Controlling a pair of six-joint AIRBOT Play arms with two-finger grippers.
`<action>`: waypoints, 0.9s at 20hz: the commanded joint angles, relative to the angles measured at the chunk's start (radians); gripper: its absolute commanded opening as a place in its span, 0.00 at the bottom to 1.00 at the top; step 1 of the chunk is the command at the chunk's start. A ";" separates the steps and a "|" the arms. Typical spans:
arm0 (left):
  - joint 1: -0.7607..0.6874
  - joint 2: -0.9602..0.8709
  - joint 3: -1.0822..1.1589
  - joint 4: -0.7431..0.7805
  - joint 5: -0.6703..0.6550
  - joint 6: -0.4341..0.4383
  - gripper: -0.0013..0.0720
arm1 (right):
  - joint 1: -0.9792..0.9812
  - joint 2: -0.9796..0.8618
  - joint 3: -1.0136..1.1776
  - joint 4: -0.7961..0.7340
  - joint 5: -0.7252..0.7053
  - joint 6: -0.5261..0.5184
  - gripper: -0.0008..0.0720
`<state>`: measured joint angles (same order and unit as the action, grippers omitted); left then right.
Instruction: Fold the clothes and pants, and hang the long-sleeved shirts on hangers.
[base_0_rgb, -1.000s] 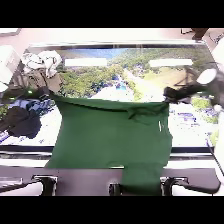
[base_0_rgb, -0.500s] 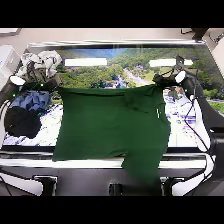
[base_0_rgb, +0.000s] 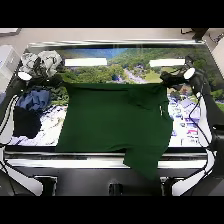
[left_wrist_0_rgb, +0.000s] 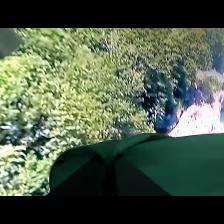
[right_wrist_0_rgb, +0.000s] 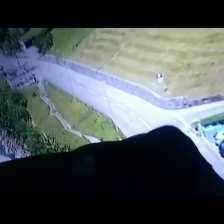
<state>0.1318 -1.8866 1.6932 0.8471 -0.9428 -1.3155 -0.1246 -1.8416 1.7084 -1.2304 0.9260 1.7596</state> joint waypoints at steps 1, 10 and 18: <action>0.013 0.000 0.031 -0.005 -0.208 -0.016 0.04 | -0.023 0.017 0.027 -0.008 0.345 -0.085 0.08; 0.078 0.047 -0.129 0.252 -0.673 -0.064 0.04 | -0.021 0.089 -0.132 -0.100 0.742 -0.060 0.08; 0.051 0.047 -0.194 0.249 -0.612 -0.061 0.05 | -0.022 0.089 -0.238 -0.074 0.653 -0.016 0.08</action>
<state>0.1860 -1.8400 1.5120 1.0920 -1.5562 -1.3735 -0.1459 -1.7535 1.4902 -1.3125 1.6039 1.7237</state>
